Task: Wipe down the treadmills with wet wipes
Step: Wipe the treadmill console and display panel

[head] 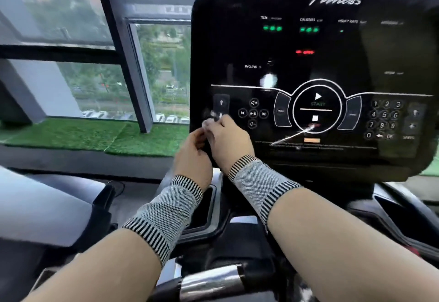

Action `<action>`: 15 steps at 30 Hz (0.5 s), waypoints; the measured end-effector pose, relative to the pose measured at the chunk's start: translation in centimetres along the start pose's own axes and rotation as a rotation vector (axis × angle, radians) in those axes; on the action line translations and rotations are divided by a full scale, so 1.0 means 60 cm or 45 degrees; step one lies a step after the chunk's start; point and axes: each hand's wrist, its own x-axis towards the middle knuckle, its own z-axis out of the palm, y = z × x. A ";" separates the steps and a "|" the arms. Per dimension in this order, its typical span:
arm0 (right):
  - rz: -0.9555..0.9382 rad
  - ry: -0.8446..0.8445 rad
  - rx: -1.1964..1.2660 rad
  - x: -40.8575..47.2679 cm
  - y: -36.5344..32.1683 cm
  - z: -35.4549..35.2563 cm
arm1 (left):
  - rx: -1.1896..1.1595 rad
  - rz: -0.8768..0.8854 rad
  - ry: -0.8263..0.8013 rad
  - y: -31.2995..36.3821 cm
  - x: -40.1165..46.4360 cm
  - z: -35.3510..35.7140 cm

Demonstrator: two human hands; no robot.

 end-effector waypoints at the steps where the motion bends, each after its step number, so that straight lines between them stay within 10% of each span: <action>1: -0.007 -0.030 -0.041 -0.008 0.001 0.002 | 0.012 0.003 -0.003 -0.001 -0.003 0.001; 15: 0.311 -0.037 -0.075 -0.102 0.229 -0.155 | 0.893 0.656 -0.314 0.110 -0.116 0.180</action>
